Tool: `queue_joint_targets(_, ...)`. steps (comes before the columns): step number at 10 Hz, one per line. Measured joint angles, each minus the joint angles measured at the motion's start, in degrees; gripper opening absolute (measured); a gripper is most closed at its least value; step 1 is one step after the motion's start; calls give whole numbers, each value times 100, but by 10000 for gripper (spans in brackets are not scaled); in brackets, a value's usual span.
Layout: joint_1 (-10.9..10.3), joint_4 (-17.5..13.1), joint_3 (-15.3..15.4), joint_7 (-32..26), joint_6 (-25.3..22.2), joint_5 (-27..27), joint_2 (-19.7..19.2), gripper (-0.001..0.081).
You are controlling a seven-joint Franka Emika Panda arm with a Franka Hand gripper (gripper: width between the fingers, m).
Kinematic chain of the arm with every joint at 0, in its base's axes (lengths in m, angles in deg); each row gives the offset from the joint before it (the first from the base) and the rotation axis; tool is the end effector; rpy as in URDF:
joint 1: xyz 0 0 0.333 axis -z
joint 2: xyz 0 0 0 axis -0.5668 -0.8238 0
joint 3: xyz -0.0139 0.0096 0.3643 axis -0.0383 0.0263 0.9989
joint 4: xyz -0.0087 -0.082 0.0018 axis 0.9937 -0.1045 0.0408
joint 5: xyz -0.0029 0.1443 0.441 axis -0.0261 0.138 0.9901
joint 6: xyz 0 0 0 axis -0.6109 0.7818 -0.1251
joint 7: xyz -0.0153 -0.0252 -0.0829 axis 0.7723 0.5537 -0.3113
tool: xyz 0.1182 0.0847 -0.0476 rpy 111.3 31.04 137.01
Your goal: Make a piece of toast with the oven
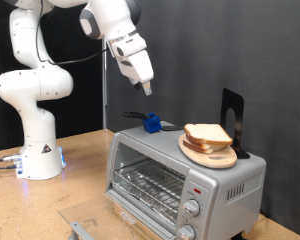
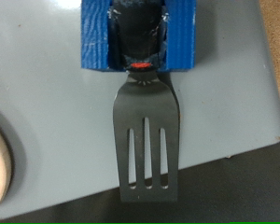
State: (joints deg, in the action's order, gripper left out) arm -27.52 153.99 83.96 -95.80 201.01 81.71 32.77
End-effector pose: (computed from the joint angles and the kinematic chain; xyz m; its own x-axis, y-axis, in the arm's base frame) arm 0.4184 0.1551 0.4386 0.8643 0.3872 0.3211 0.4618 -0.8638 -0.2013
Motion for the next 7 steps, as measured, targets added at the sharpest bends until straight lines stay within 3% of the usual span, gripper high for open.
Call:
queue_joint_targets(3,2,205,225,222,380,84,-185,808)
queue_joint_targets(7,2,222,328,322,663,101,-610,808)
